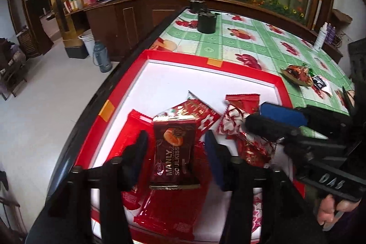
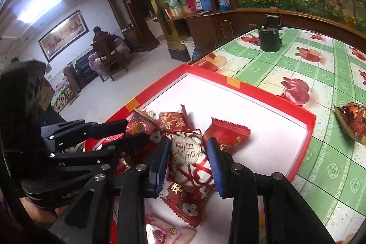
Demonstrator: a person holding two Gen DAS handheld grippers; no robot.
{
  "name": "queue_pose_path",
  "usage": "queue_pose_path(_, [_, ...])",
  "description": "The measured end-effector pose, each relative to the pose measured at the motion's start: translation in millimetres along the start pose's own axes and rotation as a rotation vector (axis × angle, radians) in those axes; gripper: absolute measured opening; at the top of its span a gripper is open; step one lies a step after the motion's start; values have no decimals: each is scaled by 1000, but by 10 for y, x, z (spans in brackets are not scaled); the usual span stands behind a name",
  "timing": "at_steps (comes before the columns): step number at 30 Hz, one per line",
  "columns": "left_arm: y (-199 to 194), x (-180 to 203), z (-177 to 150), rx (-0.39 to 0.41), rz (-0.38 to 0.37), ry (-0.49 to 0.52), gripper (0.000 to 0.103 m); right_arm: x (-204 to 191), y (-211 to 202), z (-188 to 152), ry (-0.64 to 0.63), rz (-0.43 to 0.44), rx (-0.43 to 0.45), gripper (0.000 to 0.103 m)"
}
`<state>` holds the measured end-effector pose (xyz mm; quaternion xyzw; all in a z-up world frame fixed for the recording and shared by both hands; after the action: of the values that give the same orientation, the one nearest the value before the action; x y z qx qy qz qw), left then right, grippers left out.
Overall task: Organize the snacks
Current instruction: 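Lower both packets into the tray and open both tools, then move the left tool to the brown snack bag while the right tool reaches the pink packet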
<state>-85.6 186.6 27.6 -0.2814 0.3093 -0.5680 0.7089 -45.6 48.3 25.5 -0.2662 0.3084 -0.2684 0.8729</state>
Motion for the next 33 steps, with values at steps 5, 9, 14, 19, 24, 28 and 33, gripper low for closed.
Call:
queue_pose_path(5, [-114, -18, 57, 34, 35, -5, 70, 246, -177, 114, 106, -30, 72, 56])
queue_pose_path(9, [-242, 31, 115, 76, 88, 14, 78, 456, -339, 199, 190, -38, 129, 56])
queue_pose_path(14, [-382, 193, 222, 117, 119, 68, 78, 620, -460, 259, 232, -70, 169, 57])
queue_pose_path(19, [-489, 371, 333, 154, 134, 128, 81, 747, -592, 324, 263, -81, 207, 60])
queue_pose_path(24, [-543, 532, 419, 181, 137, 168, 83, 976, -737, 366, 316, -94, 243, 60])
queue_pose_path(28, [-507, 637, 486, 181, 133, 190, 83, 1148, -850, 387, 372, -101, 268, 60])
queue_pose_path(33, [-475, 765, 523, 179, 139, 218, 83, 1347, -981, 419, 421, -119, 294, 60])
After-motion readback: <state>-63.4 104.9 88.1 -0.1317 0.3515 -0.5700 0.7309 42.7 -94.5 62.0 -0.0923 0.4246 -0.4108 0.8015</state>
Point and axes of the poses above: each gripper's, at about its wrist camera, not at the fingertips, and y roughly the way its jaws point, x to its right, z to its top, the point moved 2 cm from there along y, roughly the way its jaws point, and after that the axes turned 10 degrees about y, right-handed, at the moved point
